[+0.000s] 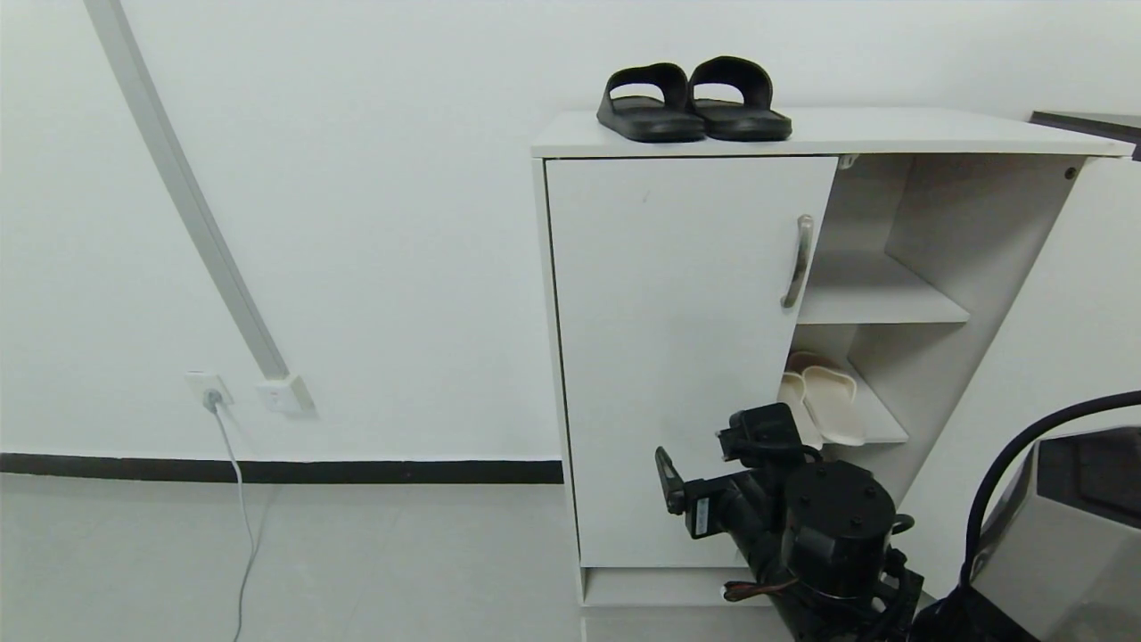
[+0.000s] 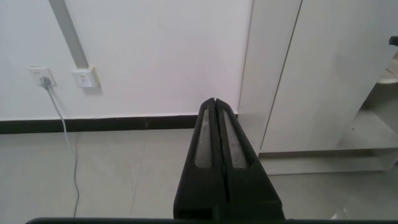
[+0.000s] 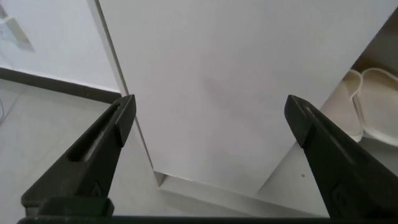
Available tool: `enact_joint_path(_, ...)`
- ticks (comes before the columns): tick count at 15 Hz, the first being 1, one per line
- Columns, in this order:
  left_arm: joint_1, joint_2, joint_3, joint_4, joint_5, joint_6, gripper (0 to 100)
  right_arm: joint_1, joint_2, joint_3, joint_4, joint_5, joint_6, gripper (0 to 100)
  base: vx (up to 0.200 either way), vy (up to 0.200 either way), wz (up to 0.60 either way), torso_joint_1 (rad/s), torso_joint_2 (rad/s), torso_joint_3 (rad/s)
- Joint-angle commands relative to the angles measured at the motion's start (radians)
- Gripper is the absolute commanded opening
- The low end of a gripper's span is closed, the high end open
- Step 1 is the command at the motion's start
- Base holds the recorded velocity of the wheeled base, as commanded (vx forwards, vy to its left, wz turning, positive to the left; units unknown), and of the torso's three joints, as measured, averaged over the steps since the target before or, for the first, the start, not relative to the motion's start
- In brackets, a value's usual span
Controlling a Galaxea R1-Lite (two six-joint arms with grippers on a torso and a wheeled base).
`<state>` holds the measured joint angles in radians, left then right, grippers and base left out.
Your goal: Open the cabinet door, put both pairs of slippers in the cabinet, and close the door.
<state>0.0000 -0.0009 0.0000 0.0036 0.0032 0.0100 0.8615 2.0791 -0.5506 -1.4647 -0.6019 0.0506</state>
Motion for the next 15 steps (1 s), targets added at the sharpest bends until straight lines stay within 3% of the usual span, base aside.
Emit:
enact_joint_path(1, 0.000, 0.001, 0.000, -0.001, 0.000, 0.001, 0, -0.001, 0.010, 0.000, 0.000, 0.002, 0.002, 100, 0.000, 0.000, 0.00, 0.007, -0.11, -0.119)
enact_joint_path(6, 0.000, 0.001, 0.000, -0.001, 0.000, -0.001, 0, -0.004, 0.010, 0.000, 0.001, 0.002, 0.000, 100, 0.000, 0.000, 0.00, 0.029, -0.36, -0.324)
enact_joint_path(15, 0.000, 0.001, 0.000, -0.001, 0.000, -0.001, 0, -0.004, 0.010, 0.000, 0.003, 0.002, 0.000, 100, 0.000, 0.000, 0.00, 0.121, -0.46, -0.341)
